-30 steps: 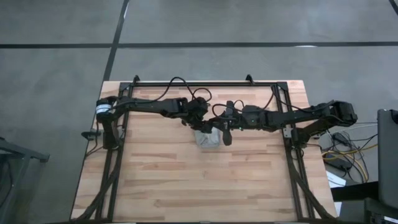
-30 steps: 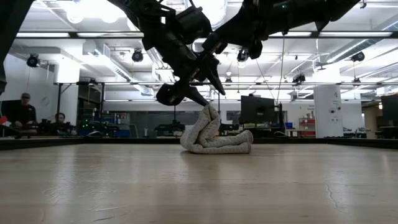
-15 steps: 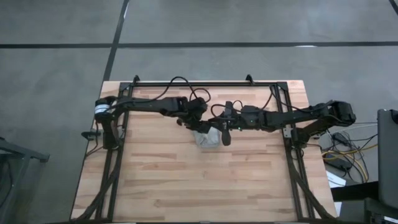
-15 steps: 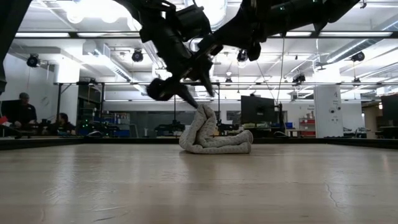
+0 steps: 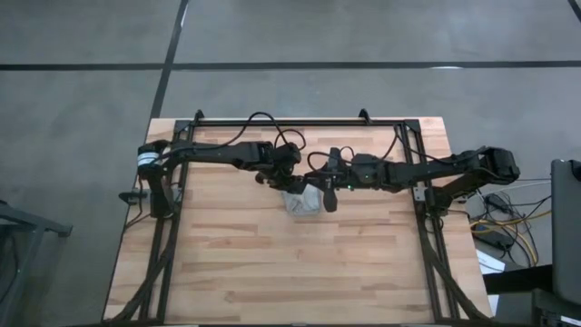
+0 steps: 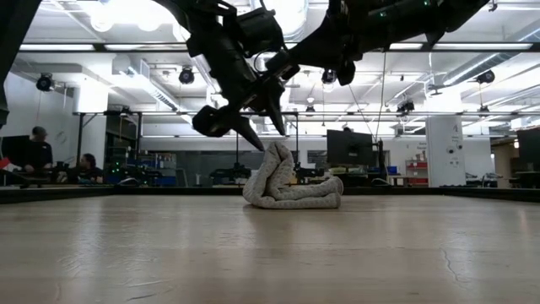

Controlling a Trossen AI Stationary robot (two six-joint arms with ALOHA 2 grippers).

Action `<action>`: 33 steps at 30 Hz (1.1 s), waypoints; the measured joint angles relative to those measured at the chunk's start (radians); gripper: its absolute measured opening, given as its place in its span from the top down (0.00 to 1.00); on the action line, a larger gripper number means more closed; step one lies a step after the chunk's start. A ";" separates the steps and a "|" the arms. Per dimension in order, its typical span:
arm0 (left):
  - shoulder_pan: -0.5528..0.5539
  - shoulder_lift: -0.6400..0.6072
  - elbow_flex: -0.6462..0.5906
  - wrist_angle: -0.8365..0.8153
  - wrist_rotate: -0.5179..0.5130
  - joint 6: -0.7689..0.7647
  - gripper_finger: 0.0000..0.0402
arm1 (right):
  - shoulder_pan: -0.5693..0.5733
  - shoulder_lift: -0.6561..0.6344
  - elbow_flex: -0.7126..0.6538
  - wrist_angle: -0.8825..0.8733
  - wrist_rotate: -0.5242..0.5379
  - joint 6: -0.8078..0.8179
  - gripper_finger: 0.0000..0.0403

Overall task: Fold microfiber towels
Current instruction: Fold the gray on the table

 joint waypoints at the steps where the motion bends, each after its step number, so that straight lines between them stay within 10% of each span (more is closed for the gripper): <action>1: 0.000 0.000 0.000 0.005 -0.001 -0.006 0.51 | 0.000 0.000 0.000 0.000 0.000 0.000 0.83; 19: 0.000 0.070 0.004 0.094 0.037 -0.044 0.54 | 0.000 0.002 -0.002 -0.005 -0.007 0.000 0.83; 28: 0.000 0.071 0.003 0.090 0.053 -0.035 0.94 | 0.000 0.002 -0.001 -0.002 -0.004 0.000 0.83; 33: 0.000 0.071 0.003 0.098 0.051 -0.027 0.97 | 0.000 0.002 -0.002 -0.001 -0.004 0.000 0.83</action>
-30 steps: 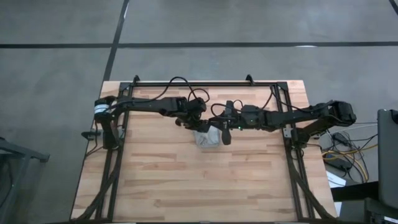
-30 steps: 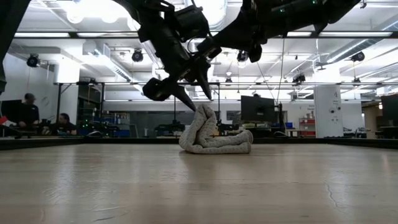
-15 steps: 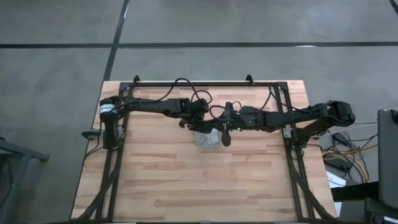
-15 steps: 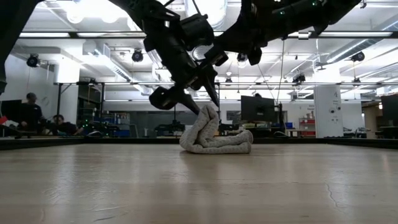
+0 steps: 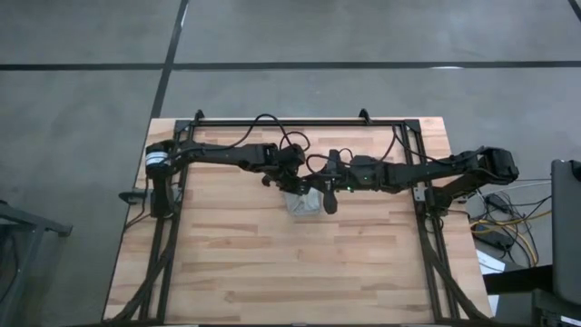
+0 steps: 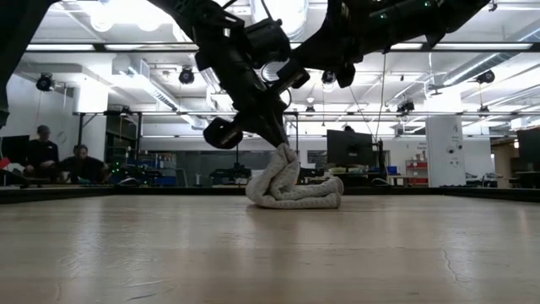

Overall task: Fold microfiber towels
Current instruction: Fold the gray on the table

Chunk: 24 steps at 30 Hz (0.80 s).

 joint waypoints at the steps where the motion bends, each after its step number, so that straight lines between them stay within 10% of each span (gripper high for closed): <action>1: 0.000 0.000 0.002 0.004 0.000 0.000 0.97 | 0.000 0.000 0.000 0.000 0.000 0.000 0.83; 24: -0.006 -0.021 0.029 -0.045 0.033 0.047 0.66 | 0.005 -0.070 0.000 -0.078 -0.034 0.046 0.83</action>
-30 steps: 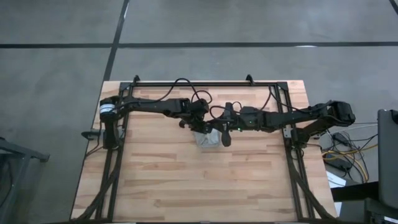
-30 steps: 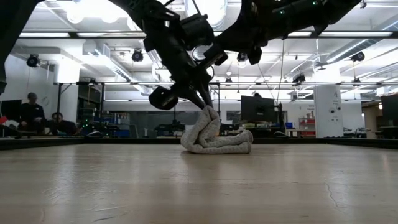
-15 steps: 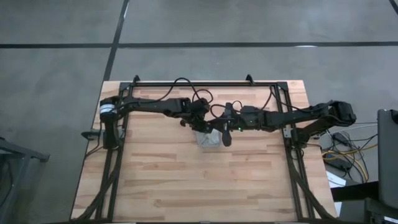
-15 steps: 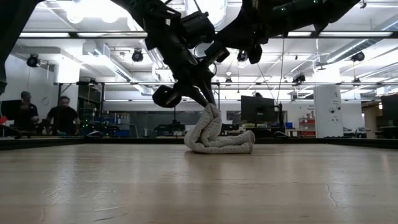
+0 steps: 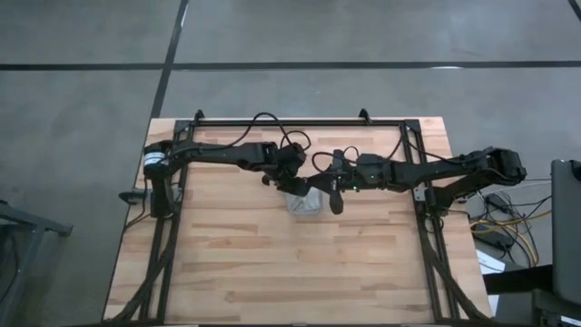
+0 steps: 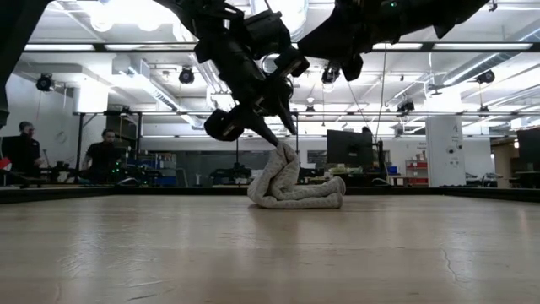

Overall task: Fold microfiber towels
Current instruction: Fold the gray on the table

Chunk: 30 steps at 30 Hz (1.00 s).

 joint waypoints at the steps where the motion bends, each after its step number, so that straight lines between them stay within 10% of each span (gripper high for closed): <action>1: 0.000 -0.001 0.002 0.000 0.001 0.002 0.65 | 0.000 -0.006 0.000 -0.001 0.000 0.000 0.83; 30: 0.003 -0.011 0.092 -0.101 -0.046 0.097 0.51 | 0.019 -0.159 0.000 -0.310 0.098 0.037 0.83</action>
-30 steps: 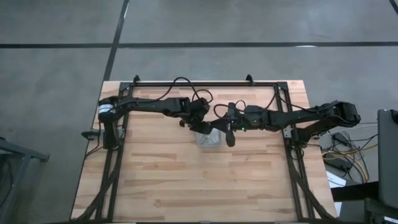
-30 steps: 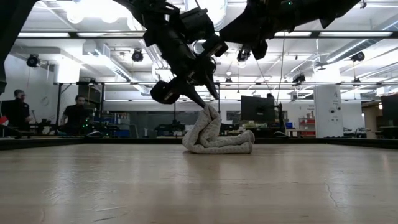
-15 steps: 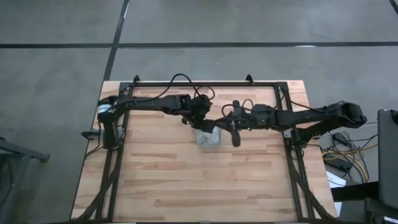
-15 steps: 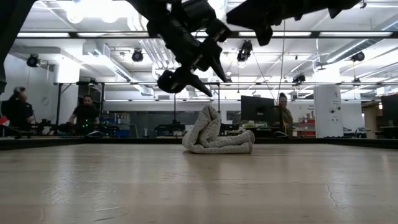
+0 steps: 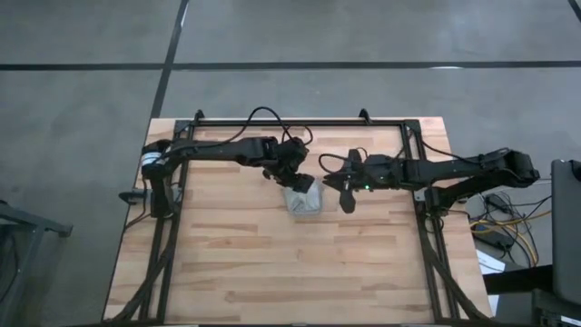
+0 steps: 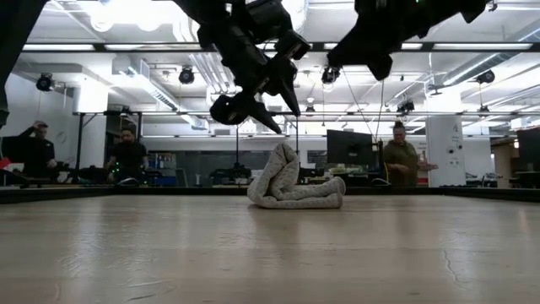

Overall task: Fold microfiber towels
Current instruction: Fold the gray on the table

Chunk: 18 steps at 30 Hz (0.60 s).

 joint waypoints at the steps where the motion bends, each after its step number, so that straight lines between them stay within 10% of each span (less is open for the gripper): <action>1: 0.000 -0.009 0.000 0.000 -0.011 0.001 0.51 | 0.000 0.007 0.000 -0.012 0.000 0.008 0.83; 18: -0.032 -0.321 -0.010 -0.172 -0.411 0.064 0.51 | 0.000 0.230 0.000 0.029 -0.021 0.228 0.83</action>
